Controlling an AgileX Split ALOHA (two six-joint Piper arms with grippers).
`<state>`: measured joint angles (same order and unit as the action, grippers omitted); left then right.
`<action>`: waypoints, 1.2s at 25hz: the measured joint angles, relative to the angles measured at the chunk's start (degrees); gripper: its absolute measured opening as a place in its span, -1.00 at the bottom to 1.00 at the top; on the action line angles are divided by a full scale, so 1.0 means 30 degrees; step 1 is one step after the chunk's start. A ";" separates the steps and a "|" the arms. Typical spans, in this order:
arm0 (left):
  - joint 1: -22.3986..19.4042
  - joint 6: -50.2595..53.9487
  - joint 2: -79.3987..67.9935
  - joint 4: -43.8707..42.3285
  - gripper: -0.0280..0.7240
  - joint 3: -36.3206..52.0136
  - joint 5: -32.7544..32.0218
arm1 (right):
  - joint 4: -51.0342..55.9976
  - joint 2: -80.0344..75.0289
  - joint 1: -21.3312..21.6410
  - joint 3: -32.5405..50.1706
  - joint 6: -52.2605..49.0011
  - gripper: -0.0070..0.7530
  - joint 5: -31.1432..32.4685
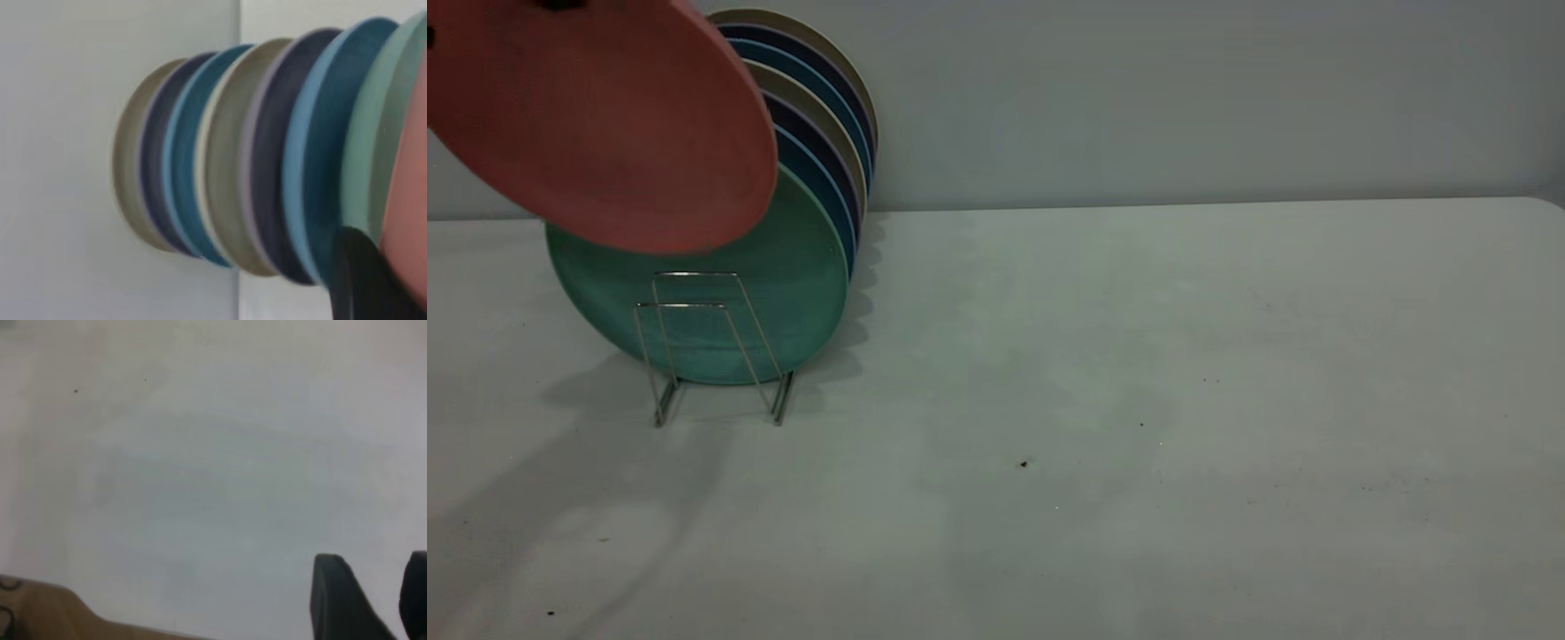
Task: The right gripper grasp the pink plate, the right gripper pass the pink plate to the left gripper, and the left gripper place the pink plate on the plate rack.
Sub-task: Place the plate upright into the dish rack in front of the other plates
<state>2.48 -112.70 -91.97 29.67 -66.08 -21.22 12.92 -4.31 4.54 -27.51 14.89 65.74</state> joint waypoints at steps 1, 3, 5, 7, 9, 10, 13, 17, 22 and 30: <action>0.0000 0.0000 -0.0128 0.0000 -0.68 0.0000 -0.0175 | 0.0000 0.0000 0.0000 0.0000 0.0000 -0.35 0.0000; 0.0000 -0.0020 -0.0239 0.0000 -0.68 0.0000 -0.0593 | 0.0000 0.0000 0.0000 0.0000 0.0000 -0.35 0.0000; 0.0000 -0.0020 -0.0239 0.0000 -0.68 0.0000 -0.0689 | 0.0000 0.0000 0.0000 0.0000 0.0000 -0.35 0.0000; 0.0000 -0.0020 -0.0239 0.0000 -0.68 0.0000 -0.0689 | 0.0000 0.0000 0.0000 0.0000 0.0000 -0.35 0.0000; 0.0000 -0.0020 -0.0239 0.0000 -0.68 0.0000 -0.0689 | 0.0000 0.0000 0.0000 0.0000 0.0000 -0.35 0.0000; 0.0000 -0.0033 -0.0239 0.0000 -0.68 0.0000 -0.0668 | 0.0000 0.0000 0.0000 0.0000 0.0000 -0.35 0.0000; 0.0000 -0.0033 -0.0239 0.0000 -0.68 0.0000 -0.0430 | 0.0000 0.0000 0.0000 0.0000 0.0000 -0.35 0.0000; 0.0000 -0.0041 -0.0281 0.0000 -0.68 0.0000 -0.0306 | 0.0000 0.0000 0.0000 0.0000 0.0000 -0.35 0.0000; -0.0217 -0.0041 -0.0739 0.0017 -0.68 0.0000 -0.0326 | 0.0000 0.0000 0.0000 0.0000 0.0000 -0.35 0.0000; -0.0231 -0.0041 -0.1703 0.0017 -0.68 0.0000 -0.0433 | -0.0036 0.0000 0.0000 0.0000 -0.0209 -0.35 0.0000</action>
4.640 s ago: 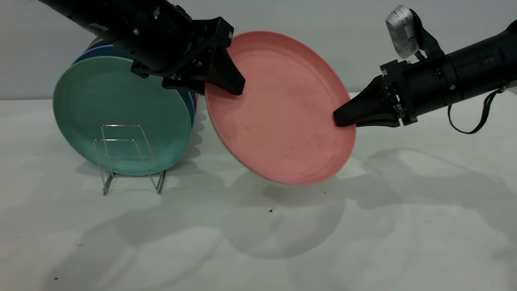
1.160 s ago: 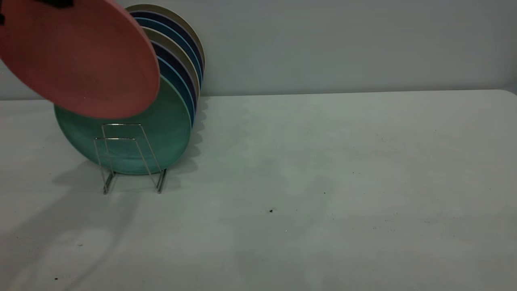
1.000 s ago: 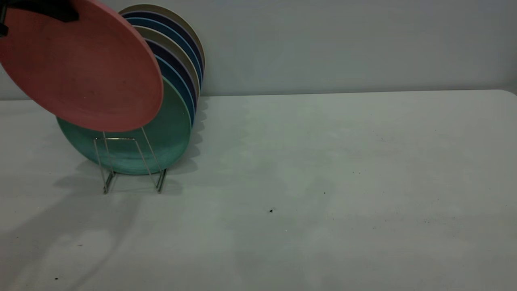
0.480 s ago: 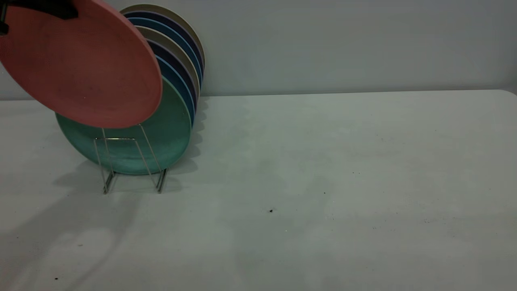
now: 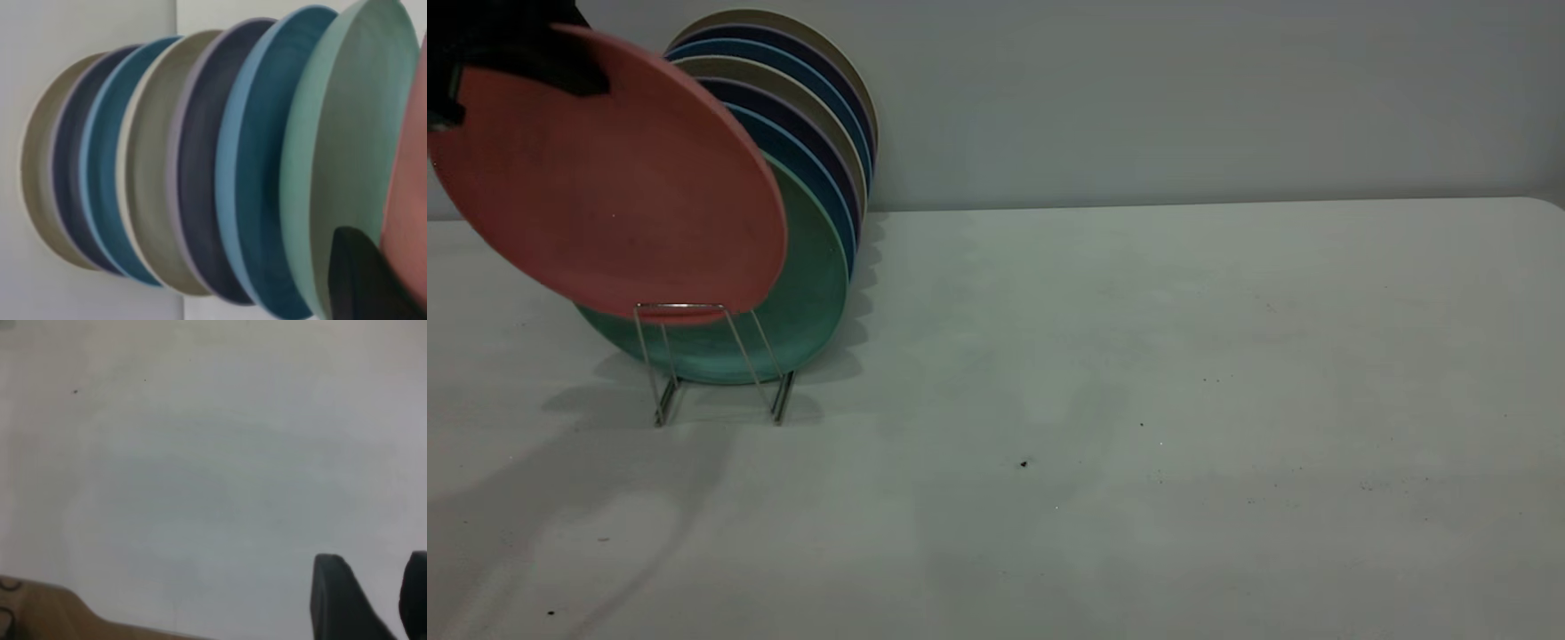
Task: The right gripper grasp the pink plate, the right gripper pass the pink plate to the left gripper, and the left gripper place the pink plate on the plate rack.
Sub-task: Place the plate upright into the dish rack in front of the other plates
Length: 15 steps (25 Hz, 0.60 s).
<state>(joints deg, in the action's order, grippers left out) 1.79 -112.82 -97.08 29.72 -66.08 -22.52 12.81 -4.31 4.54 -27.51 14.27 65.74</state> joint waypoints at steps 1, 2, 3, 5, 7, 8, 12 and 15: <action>0.0000 0.0000 -0.0128 0.0000 -0.68 0.0000 -0.0006 | -0.0076 0.0000 0.0000 0.0000 -0.0087 -0.35 0.0000; 0.0000 0.0000 -0.0221 0.0000 -0.68 0.0000 -0.0006 | -0.0160 0.0000 0.0000 0.0000 -0.0184 -0.35 -0.0014; 0.0000 0.0000 -0.0325 0.0019 -0.68 0.0000 -0.0006 | -0.0261 0.0000 0.0000 0.0000 -0.0276 -0.35 -0.0014; 0.0000 0.0000 -0.0448 0.0019 -0.67 0.0000 -0.0023 | -0.0381 0.0000 0.0000 0.0000 -0.0293 -0.35 -0.0014; 0.0000 0.0000 -0.0534 0.0019 -0.65 0.0000 -0.0064 | -0.0416 0.0000 0.0000 0.0000 -0.0357 -0.35 -0.0014; 0.0000 0.0038 -0.0586 0.0019 -0.63 0.0000 -0.0081 | -0.0435 0.0000 0.0000 0.0000 -0.0358 -0.35 -0.0014; 0.0000 0.0504 -0.0970 0.0034 -0.45 0.0000 -0.0386 | -0.0455 0.0000 0.0000 0.0000 -0.0417 -0.35 -0.0020; 0.0000 0.1066 -0.1061 0.0034 -0.23 0.0000 -0.0393 | -0.0455 0.0000 0.0000 0.0000 -0.0417 -0.35 -0.0036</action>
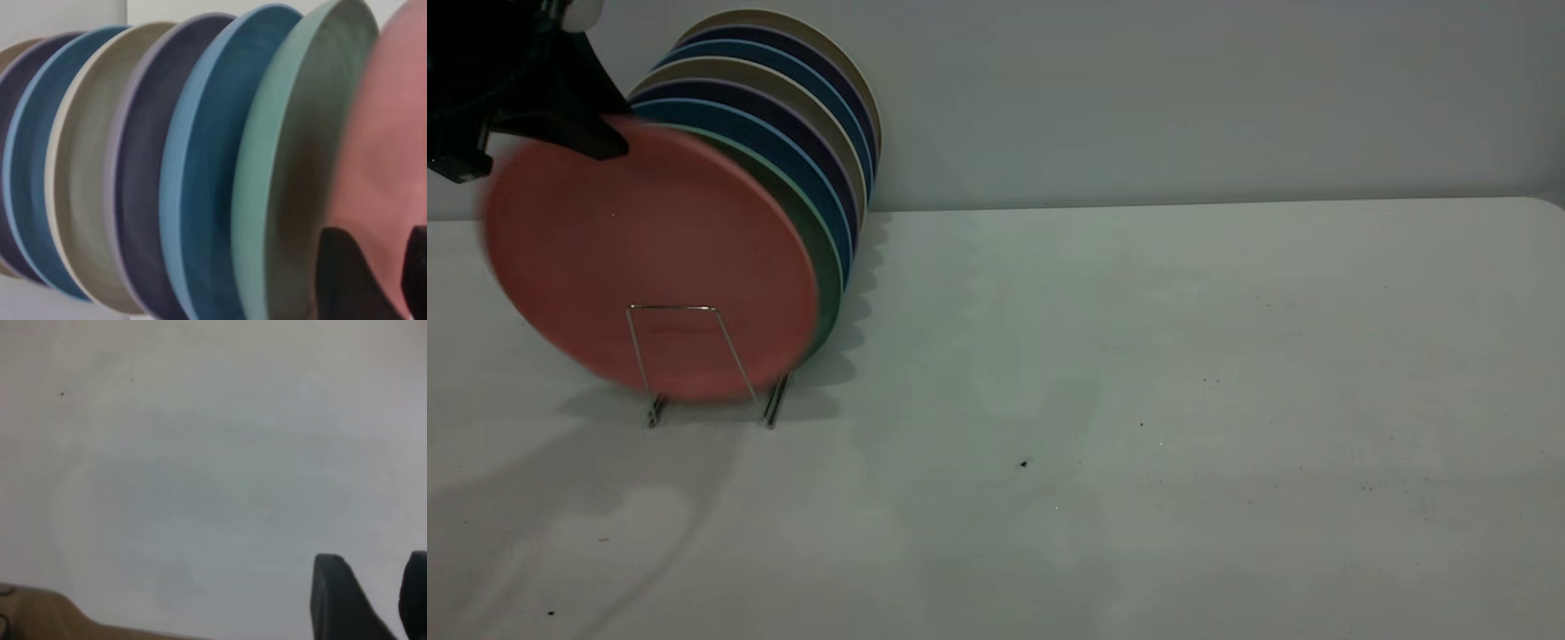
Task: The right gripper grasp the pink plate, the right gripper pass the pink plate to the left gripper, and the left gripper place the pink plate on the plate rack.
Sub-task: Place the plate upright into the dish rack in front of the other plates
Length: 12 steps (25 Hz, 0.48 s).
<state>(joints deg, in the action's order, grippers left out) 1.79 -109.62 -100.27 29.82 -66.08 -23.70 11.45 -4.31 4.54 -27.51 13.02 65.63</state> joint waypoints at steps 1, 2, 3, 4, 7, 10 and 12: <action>0.0000 0.0275 0.0000 0.0000 -0.16 0.0000 0.0168 | 0.0000 0.0000 0.0000 0.0000 0.0000 -0.35 0.0000; 0.0000 0.0532 0.0000 0.0000 -0.10 0.0000 0.0357 | 0.0000 0.0000 0.0000 0.0000 0.0000 -0.35 0.0000; 0.0000 0.0832 0.0000 0.0000 -0.04 0.0000 0.0509 | 0.0000 0.0000 0.0000 0.0000 0.0000 -0.35 0.0000; 0.0000 0.1137 0.0000 0.0000 0.02 0.0000 0.0674 | 0.0000 0.0000 0.0000 0.0000 0.0000 -0.35 0.0000; 0.0000 0.1690 0.0000 0.0006 0.12 0.0000 0.0806 | 0.0000 0.0000 0.0000 0.0000 0.0000 -0.35 0.0000; 0.0000 0.1827 0.0000 0.0028 0.15 0.0000 0.0889 | 0.0000 0.0000 0.0000 0.0000 -0.0008 -0.35 -0.0004; 0.0000 0.1896 0.0000 0.0044 0.15 0.0000 0.0889 | 0.0000 0.0000 0.0000 0.0000 -0.0008 -0.35 -0.0004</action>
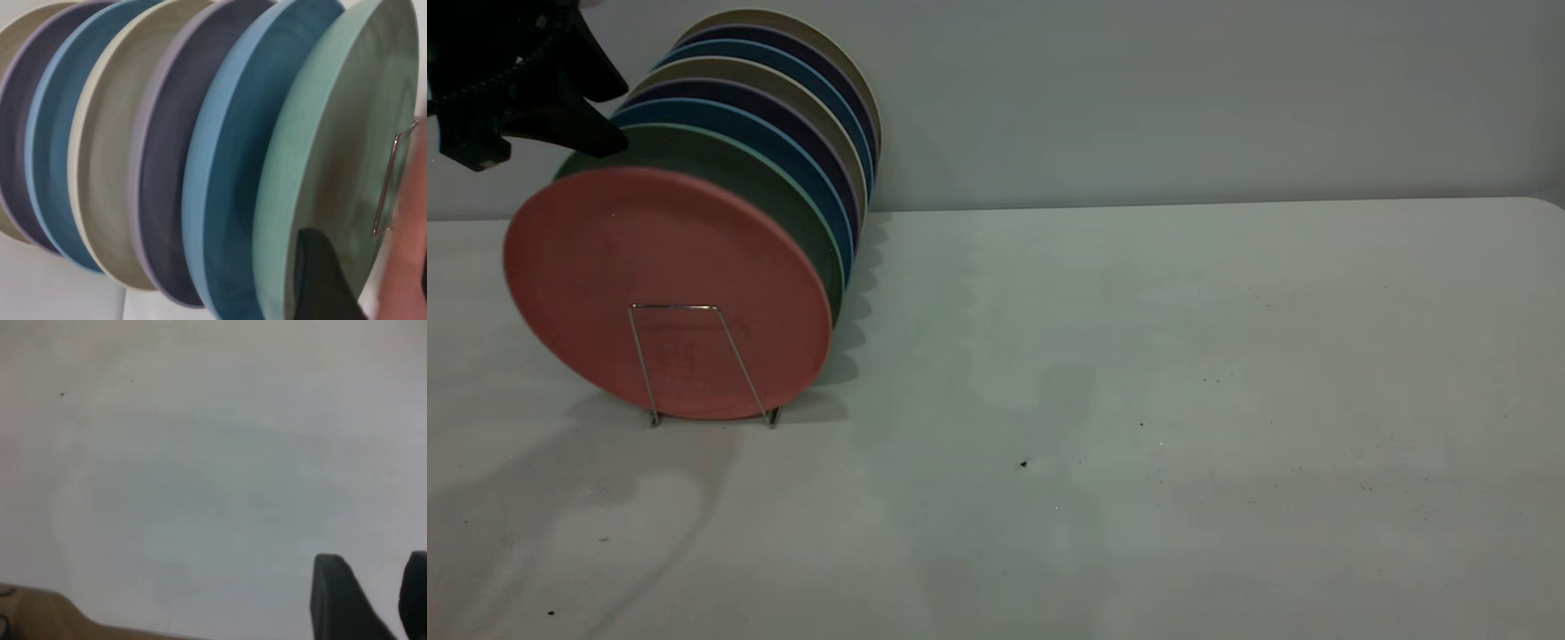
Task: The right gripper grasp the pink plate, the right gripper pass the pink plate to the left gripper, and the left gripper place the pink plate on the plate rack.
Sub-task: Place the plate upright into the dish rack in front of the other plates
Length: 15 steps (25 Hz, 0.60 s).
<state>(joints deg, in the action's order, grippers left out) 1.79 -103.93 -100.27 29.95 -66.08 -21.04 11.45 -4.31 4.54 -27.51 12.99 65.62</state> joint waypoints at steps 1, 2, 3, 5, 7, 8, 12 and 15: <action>0.0000 0.0000 0.0000 0.0000 0.15 0.0000 0.0000 | 0.0000 0.0000 0.0000 0.0000 0.0000 -0.35 0.0000; 0.0000 0.0000 0.0000 0.0000 0.15 0.0000 -0.0021 | 0.0000 0.0000 0.0000 0.0000 0.0000 -0.35 0.0000; 0.0000 0.0000 0.0000 0.0000 0.15 0.0000 -0.0040 | 0.0000 0.0000 0.0000 0.0000 0.0000 -0.35 0.0000; 0.0000 0.0000 -0.0045 0.0000 0.15 0.0000 -0.0083 | 0.0000 0.0000 0.0000 0.0000 0.0000 -0.35 0.0000; 0.0000 0.0000 -0.0069 0.0000 0.15 0.0000 -0.0118 | 0.0000 0.0000 0.0000 0.0000 0.0000 -0.35 0.0000; 0.0000 0.0000 -0.0069 0.0000 0.15 0.0000 -0.0118 | 0.0000 0.0000 0.0000 0.0000 0.0000 -0.35 0.0000; 0.0000 0.0005 0.0095 0.0000 0.15 0.0000 -0.0118 | 0.0000 0.0000 0.0000 0.0000 0.0000 -0.35 -0.0016; 0.0000 0.0595 0.0936 0.0000 0.15 0.0000 -0.0225 | 0.0000 0.0000 0.0000 0.0000 0.0000 -0.35 -0.0016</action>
<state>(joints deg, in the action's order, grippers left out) 1.79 -102.15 -97.46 29.95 -66.08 -21.71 11.45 -4.31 4.54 -27.51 12.99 65.57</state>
